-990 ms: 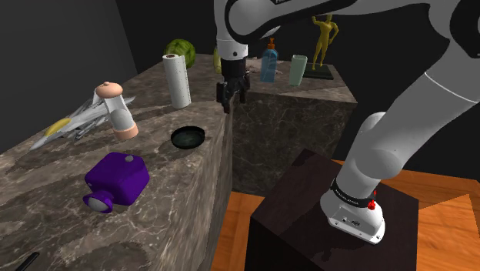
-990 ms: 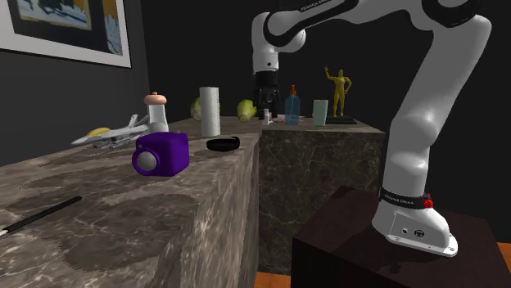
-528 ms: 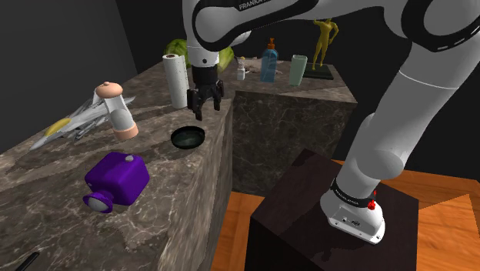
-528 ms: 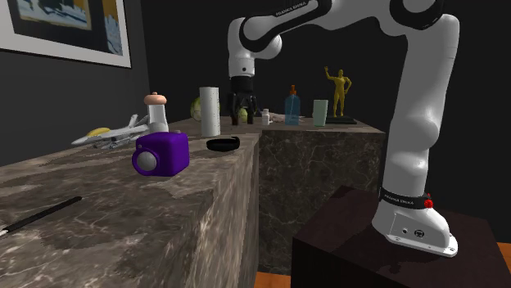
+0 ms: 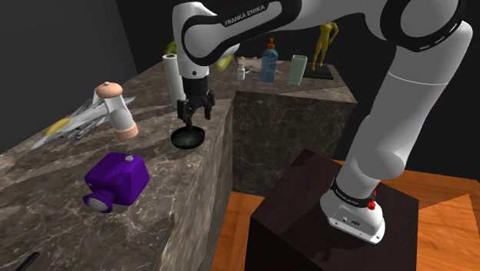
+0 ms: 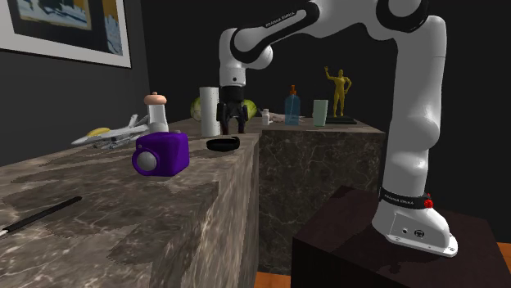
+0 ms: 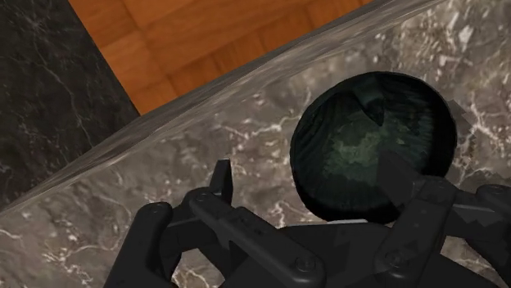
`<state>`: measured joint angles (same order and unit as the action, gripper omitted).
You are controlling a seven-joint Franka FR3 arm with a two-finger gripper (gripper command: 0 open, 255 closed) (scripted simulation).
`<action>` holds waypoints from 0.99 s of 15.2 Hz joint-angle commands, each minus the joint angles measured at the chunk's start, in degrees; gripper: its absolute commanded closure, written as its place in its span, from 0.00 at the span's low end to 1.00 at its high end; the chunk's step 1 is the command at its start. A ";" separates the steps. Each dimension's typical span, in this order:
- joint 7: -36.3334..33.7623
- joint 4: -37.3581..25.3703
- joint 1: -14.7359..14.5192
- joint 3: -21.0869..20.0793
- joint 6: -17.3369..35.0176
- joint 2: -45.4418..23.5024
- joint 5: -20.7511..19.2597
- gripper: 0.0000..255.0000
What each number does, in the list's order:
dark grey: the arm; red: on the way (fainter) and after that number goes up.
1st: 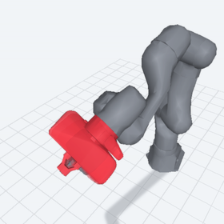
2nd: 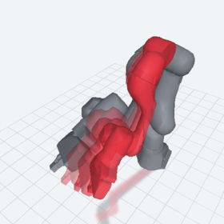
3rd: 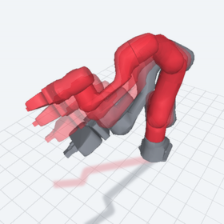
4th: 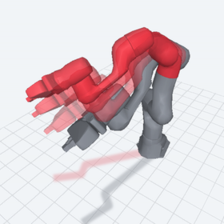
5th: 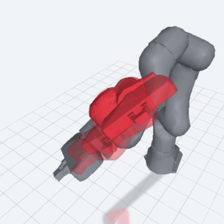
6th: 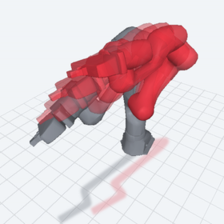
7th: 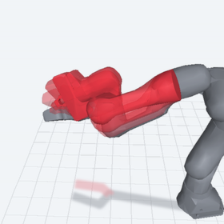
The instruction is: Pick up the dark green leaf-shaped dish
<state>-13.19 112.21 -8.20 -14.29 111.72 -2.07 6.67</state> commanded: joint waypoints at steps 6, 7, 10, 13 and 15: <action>0.17 1.18 0.00 0.01 1.79 -0.60 -0.07 1.00; 0.16 1.19 0.00 0.01 1.79 -0.59 -0.07 1.00; 0.17 1.18 0.00 0.01 1.79 -0.60 -0.07 1.00; 0.18 1.36 -0.01 0.00 1.86 -0.48 -0.03 1.00; 0.10 0.33 0.03 0.03 0.39 -0.03 0.01 1.00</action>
<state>-13.09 112.92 -8.20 -14.29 112.68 -2.29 6.66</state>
